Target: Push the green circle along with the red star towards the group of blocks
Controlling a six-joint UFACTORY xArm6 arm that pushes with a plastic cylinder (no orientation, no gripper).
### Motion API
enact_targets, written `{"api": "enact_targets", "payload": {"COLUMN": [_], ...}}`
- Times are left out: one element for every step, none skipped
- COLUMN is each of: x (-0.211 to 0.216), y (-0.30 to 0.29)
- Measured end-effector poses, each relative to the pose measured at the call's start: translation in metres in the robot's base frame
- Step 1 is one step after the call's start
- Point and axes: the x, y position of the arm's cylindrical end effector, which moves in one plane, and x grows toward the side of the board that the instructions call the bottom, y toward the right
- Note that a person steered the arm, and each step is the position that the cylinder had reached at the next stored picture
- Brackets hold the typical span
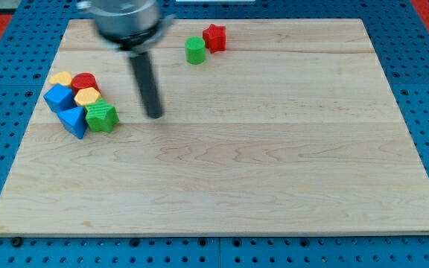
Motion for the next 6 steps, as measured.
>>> {"api": "enact_targets", "payload": {"x": [-0.066, -0.123, -0.169, -0.186, -0.141, -0.117], "y": [0.081, 0.151, 0.145, 0.098, 0.026, -0.033]}}
